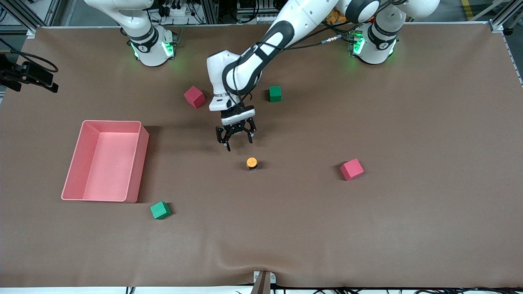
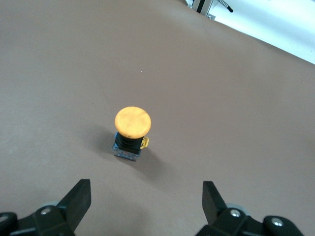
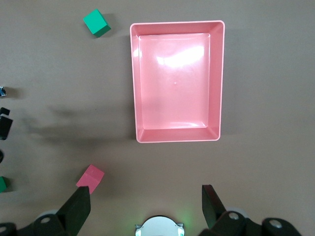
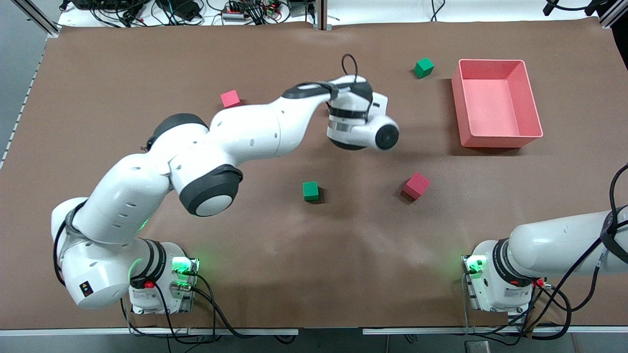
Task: Place and upright button with both arms
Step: 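Lift the open left gripper up off the button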
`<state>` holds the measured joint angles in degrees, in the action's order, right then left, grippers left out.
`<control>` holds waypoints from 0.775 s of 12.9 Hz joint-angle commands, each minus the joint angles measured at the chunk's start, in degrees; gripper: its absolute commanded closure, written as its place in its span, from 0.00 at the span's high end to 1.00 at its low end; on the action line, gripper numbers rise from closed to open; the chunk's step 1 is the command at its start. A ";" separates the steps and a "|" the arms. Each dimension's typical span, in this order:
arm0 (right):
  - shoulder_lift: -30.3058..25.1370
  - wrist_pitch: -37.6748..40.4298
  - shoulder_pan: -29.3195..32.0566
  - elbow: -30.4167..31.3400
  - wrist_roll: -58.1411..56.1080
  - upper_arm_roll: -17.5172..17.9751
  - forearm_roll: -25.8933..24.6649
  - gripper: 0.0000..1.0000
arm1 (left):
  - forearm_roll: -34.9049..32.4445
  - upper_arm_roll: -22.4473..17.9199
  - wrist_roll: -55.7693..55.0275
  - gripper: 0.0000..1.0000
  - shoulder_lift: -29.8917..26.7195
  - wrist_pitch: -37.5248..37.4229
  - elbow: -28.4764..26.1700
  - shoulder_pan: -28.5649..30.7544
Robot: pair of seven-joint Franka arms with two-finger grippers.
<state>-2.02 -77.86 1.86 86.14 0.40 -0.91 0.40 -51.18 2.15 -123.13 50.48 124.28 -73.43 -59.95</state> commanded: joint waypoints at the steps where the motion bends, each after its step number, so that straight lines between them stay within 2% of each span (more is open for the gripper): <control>1: -1.24 -0.54 1.04 1.05 0.21 0.29 0.65 1.00 | 10.62 0.22 9.71 1.00 -7.30 0.17 -1.54 2.98; 3: -1.32 -0.63 0.86 0.79 0.21 0.38 0.65 1.00 | 17.66 -0.22 15.87 1.00 -12.92 0.09 -1.71 7.10; 5: -1.32 -0.63 0.68 0.78 0.21 0.47 0.65 1.00 | 19.80 -0.22 20.80 1.00 -16.45 -3.49 -2.33 11.85; 6: -1.32 -0.63 0.68 0.78 0.21 0.47 0.65 1.00 | 20.06 0.13 24.22 1.00 -17.25 -5.61 -2.33 14.57; 8: -1.32 -0.63 0.51 0.78 0.30 0.56 0.65 1.00 | 24.87 -0.04 32.99 1.00 -18.48 -9.48 -2.33 19.15; 10: -1.50 -0.63 0.51 0.70 0.30 0.73 0.65 1.00 | 28.66 0.13 36.98 1.00 -19.62 -10.11 -2.42 24.24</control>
<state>-2.15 -78.24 1.86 86.11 0.40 -0.82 0.49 -25.66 1.43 -89.31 32.95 115.23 -73.96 -39.35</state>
